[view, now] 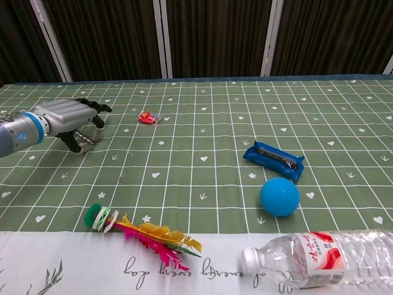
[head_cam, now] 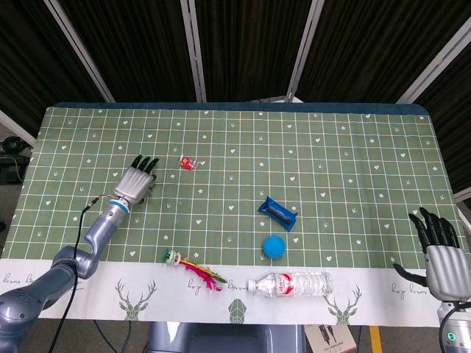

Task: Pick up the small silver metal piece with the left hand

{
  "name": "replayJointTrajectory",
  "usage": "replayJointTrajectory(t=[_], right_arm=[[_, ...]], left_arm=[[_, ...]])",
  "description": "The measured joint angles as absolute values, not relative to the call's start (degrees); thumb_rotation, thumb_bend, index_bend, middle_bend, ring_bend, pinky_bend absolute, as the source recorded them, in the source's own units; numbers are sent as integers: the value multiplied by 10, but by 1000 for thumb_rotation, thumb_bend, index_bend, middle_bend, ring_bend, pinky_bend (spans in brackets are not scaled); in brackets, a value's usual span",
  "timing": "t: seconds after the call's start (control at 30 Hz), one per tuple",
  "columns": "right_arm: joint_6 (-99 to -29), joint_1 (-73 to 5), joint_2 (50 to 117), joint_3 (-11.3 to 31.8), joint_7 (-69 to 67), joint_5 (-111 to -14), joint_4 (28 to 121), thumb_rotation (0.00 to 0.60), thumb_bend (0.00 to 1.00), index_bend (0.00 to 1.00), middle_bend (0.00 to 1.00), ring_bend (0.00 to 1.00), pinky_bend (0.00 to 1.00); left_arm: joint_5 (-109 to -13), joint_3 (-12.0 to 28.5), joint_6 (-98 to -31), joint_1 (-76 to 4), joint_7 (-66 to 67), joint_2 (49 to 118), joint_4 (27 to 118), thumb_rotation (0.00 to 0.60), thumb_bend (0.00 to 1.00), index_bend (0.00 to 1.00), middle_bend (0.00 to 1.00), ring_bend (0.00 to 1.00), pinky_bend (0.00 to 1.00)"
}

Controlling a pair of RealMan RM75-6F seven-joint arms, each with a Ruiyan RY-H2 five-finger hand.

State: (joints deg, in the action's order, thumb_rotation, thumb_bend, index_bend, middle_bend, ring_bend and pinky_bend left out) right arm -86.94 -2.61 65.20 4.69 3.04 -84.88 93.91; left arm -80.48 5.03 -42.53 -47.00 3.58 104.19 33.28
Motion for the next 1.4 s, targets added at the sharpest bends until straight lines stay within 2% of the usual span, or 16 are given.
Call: replayJointTrajectory(t=[0.17,0.53,0.97,1.2,1.4], right_arm=[[-869,-26,652,47,30,-848,939,600,48,107,0,0,58],[-869,-26,652,47,31,-848,940,600,48,107,0,0,58],[-870,-26,652,47,32,-849,939,600,48,107,0,0,57],[-871,-26,653,47,32,-850,939,600,48,107,0,0,57],[-872,-25,653,47,33,-850,940,600,49,107,0,0,57]], left_arm=[[-808,48,-432,-470,29,1042,333,600,411,522,0,0,0],[-809,46,-438,-468,30,1035,344,600,413,537,0,0,0],[-801,67,-474,-469,28,1001,407,600,413,551,0,0,0],[-773,93,-492,-458,9,975,495,600,413,552,0,0,0],[-705,127,-494,-433,-12,941,640,600,413,556,0,0,0]])
